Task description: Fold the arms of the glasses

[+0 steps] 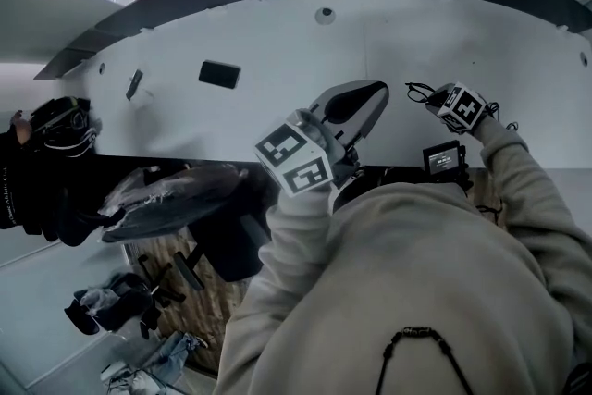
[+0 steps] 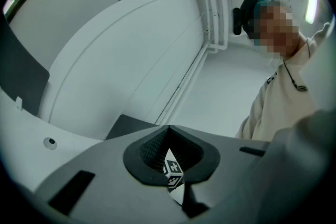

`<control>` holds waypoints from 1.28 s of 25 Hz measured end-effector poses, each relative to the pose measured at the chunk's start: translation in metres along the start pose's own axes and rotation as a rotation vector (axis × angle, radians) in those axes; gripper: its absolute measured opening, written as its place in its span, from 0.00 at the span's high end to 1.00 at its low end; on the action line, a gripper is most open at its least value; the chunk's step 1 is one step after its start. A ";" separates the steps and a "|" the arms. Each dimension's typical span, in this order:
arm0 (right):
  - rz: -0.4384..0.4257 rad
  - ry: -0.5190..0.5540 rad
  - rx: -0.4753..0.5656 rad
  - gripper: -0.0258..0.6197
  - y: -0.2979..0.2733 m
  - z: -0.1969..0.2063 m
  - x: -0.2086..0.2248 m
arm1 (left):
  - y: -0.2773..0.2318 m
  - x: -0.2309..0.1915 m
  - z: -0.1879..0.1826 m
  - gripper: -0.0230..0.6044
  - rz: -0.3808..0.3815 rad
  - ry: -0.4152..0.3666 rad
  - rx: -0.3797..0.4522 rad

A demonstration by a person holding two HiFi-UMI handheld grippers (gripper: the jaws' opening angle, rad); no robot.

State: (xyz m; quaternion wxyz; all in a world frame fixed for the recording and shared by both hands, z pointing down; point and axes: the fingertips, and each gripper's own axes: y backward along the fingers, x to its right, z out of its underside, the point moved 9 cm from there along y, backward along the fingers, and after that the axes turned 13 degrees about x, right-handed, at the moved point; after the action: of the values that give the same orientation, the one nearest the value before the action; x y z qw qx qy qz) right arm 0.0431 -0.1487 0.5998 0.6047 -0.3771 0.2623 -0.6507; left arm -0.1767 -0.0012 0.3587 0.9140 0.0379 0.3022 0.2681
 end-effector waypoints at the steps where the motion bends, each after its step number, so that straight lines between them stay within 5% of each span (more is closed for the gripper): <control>1: 0.000 0.004 -0.017 0.87 -0.006 0.005 0.002 | 0.003 -0.002 0.000 0.96 -0.008 0.001 0.003; 17: -0.057 0.221 -0.165 0.87 -0.059 0.026 -0.019 | 0.040 -0.011 0.011 0.96 -0.087 0.028 0.007; 25: -0.095 0.154 -0.193 0.86 -0.059 0.035 -0.027 | 0.044 -0.010 0.010 0.96 -0.085 0.039 0.002; 32: -0.062 0.129 -0.135 0.74 -0.034 0.029 -0.028 | 0.040 -0.014 0.010 0.96 -0.068 0.052 0.014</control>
State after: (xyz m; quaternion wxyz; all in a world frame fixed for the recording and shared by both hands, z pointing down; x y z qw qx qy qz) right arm 0.0459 -0.1133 0.6390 0.5394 -0.3820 0.3322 -0.6729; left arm -0.1987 0.0267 0.3836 0.9141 0.0270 0.3291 0.2355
